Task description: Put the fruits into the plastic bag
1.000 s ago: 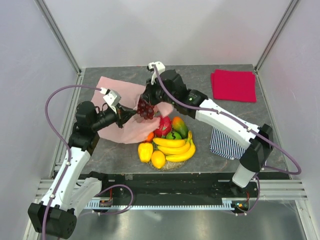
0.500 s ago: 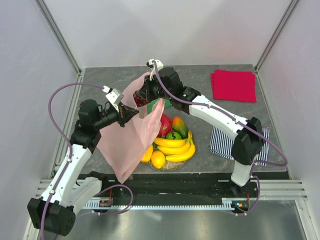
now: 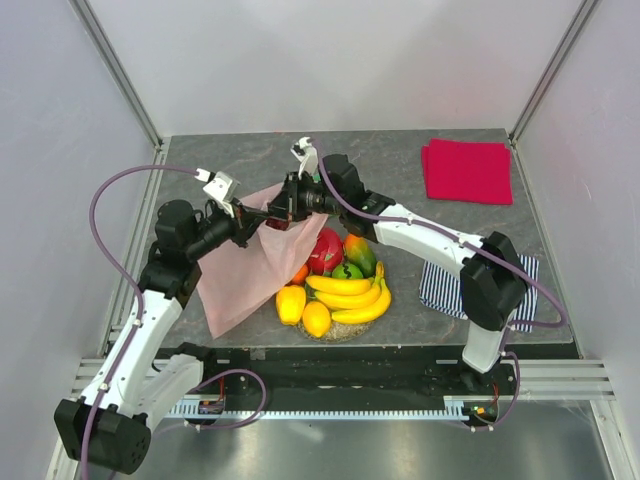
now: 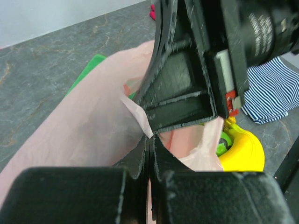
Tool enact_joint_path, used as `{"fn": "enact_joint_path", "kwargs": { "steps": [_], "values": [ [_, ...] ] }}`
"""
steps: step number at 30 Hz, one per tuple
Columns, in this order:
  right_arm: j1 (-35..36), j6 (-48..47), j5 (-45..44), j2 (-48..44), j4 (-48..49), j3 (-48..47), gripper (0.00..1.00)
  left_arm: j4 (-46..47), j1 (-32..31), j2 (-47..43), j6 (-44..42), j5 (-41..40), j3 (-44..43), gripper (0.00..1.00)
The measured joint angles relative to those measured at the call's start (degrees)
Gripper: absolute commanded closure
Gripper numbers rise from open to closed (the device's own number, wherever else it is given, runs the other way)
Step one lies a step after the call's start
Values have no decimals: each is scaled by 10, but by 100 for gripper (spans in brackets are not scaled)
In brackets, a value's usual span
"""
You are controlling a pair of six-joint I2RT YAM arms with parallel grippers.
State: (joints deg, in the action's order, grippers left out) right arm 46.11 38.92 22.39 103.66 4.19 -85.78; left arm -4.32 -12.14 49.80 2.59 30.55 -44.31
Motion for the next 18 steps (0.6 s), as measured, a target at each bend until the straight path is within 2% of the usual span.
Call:
{"fn": "enact_joint_path", "kwargs": {
  "steps": [9, 12, 13, 15, 16, 18],
  "values": [
    [7, 31, 37, 49, 50, 35, 99, 1, 0, -3, 0, -4, 0, 98],
    [7, 33, 45, 69, 56, 35, 84, 1, 0, -3, 0, -7, 0, 98],
    [7, 34, 46, 72, 55, 35, 70, 1, 0, -3, 0, -9, 0, 98],
    [7, 32, 48, 74, 52, 35, 54, 0, 0, -3, 0, -19, 0, 98],
    [7, 28, 47, 74, 52, 35, 41, -1, 0, -3, 0, -24, 0, 98],
    [7, 19, 42, 71, 49, 35, 33, -4, 0, -3, -1, -39, 0, 98]
  ]
}}
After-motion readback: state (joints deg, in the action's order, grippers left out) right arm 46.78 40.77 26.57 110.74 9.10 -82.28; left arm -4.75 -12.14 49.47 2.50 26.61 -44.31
